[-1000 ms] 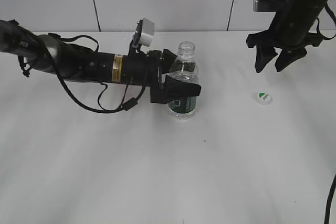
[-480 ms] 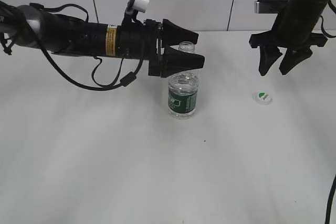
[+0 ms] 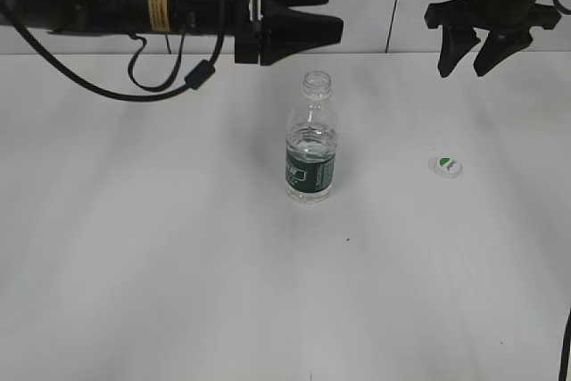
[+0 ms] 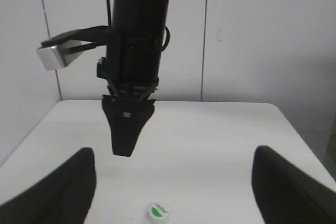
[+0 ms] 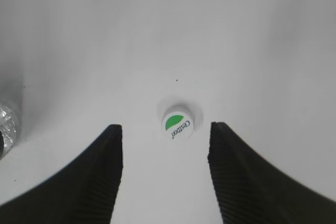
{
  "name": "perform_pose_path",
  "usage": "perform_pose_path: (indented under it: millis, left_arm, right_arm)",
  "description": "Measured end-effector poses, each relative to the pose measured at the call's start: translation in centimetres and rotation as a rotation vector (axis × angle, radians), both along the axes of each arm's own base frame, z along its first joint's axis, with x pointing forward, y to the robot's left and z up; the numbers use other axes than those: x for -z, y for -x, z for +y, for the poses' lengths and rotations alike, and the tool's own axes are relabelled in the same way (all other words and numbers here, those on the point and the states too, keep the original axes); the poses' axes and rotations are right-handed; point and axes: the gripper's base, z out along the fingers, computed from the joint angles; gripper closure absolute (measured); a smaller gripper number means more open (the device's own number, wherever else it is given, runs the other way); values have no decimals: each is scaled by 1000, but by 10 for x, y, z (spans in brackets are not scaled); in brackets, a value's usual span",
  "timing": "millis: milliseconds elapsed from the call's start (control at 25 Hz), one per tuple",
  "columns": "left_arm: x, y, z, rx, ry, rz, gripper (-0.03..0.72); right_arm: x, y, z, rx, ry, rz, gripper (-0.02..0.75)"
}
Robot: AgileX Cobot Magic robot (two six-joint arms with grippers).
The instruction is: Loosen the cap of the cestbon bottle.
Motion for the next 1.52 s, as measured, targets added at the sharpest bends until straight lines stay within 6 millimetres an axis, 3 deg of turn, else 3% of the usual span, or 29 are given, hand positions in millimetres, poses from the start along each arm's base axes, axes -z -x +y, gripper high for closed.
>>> perform_pose_path:
  millis: [200, 360, 520, 800, 1000, 1240, 1520]
  left_arm:
    - [-33, -11, 32, -164, -95, -120, 228]
    - [-48, -27, 69, -407, -254, -175, 256]
    - [-54, -41, 101, -660, -401, -180, 258]
    - [-56, -55, 138, -888, -450, -174, 258]
    - [-59, -67, 178, -1189, -523, -217, 262]
    - [-48, -63, 218, -1602, -616, -177, 262]
    - [-7, -46, 218, -1608, -609, 116, 263]
  right_arm:
    - [-11, -4, 1, 3, -13, -38, 336]
    - [-12, -4, 2, 4, -19, -42, 336]
    - [-13, -4, 2, 6, -22, -41, 335]
    - [-32, 1, 1, 7, -31, -84, 335]
    - [-37, 2, 1, 7, -32, -93, 335]
    - [-37, 2, 1, 6, -32, -93, 335]
    - [-38, 3, 1, 6, -37, -94, 335]
